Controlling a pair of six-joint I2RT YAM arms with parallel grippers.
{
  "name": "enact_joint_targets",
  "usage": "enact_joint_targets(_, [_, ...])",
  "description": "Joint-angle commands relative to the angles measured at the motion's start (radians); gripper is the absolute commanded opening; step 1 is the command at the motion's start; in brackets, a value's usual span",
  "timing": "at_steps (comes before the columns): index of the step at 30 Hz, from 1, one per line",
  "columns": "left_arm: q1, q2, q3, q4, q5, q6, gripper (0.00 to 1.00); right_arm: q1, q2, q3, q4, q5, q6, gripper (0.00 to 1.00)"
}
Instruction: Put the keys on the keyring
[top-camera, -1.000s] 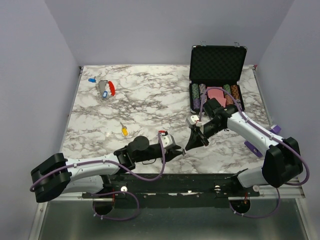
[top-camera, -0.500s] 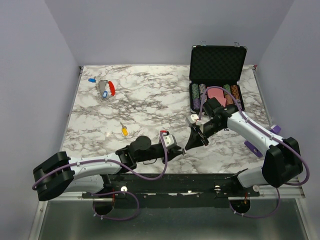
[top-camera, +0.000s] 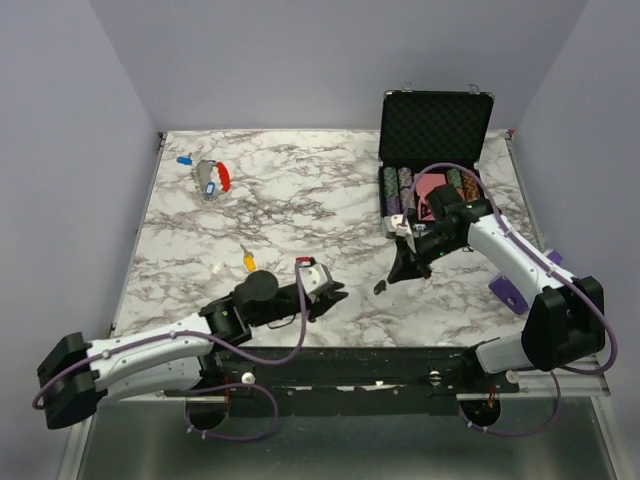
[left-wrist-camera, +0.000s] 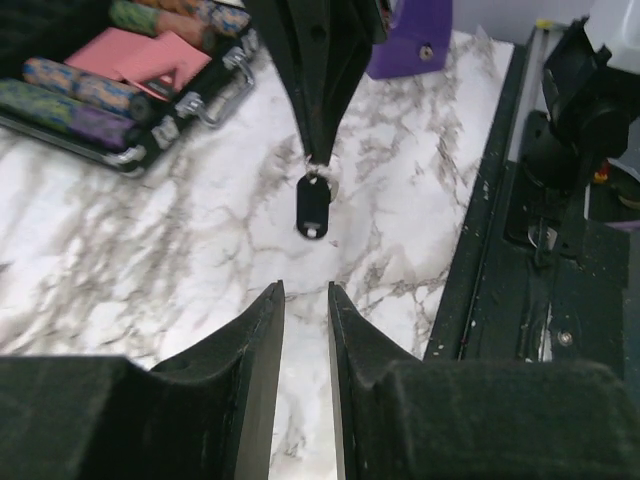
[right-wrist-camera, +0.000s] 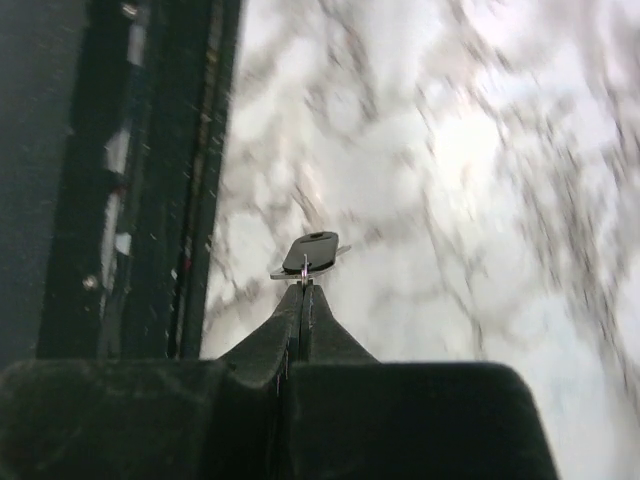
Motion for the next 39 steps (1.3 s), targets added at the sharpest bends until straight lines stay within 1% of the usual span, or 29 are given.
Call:
enact_joint_targets(1, [0.042, -0.234, 0.043, -0.344, -0.098, 0.102, 0.31, -0.144, -0.021, 0.016, -0.102, 0.285, 0.046, 0.01])
enact_joint_targets(4, [0.099, -0.309, 0.11, -0.567, -0.121, 0.156, 0.31, -0.186, -0.042, 0.01, -0.145, 0.483, 0.072, 0.01])
enact_joint_targets(6, [0.137, -0.325, 0.155, -0.648, -0.121, 0.181, 0.31, -0.19, -0.057, 0.023, -0.164, 0.601, 0.117, 0.01])
enact_joint_targets(9, [0.157, -0.336, 0.167, -0.688, -0.119, 0.211, 0.3, -0.19, -0.053, 0.053, -0.172, 0.773, 0.172, 0.01])
enact_joint_targets(12, [0.157, -0.337, 0.172, -0.704, -0.109, 0.225, 0.29, -0.187, 0.01, 0.05, -0.153, 0.855, 0.207, 0.01])
enact_joint_targets(16, [0.157, -0.354, 0.193, -0.733, -0.09, 0.236, 0.27, -0.174, 0.162, 0.03, -0.061, 0.873, 0.296, 0.01])
enact_joint_targets(19, [0.156, -0.391, 0.184, -0.733, -0.082, 0.238, 0.27, -0.148, 0.22, 0.049, 0.005, 0.866, 0.364, 0.01])
enact_joint_targets(23, [0.156, -0.426, 0.18, -0.73, -0.079, 0.244, 0.28, -0.091, 0.272, 0.103, 0.04, 0.853, 0.442, 0.01])
enact_joint_targets(27, [0.156, -0.426, 0.184, -0.738, -0.062, 0.251, 0.28, -0.046, 0.334, 0.129, 0.065, 0.837, 0.482, 0.01])
enact_joint_targets(32, [0.156, -0.416, 0.187, -0.747, -0.05, 0.256, 0.28, -0.023, 0.384, 0.143, 0.103, 0.821, 0.514, 0.01])
enact_joint_targets(39, [0.156, -0.406, 0.186, -0.744, -0.039, 0.258, 0.28, -0.016, 0.401, 0.166, 0.131, 0.836, 0.54, 0.01])
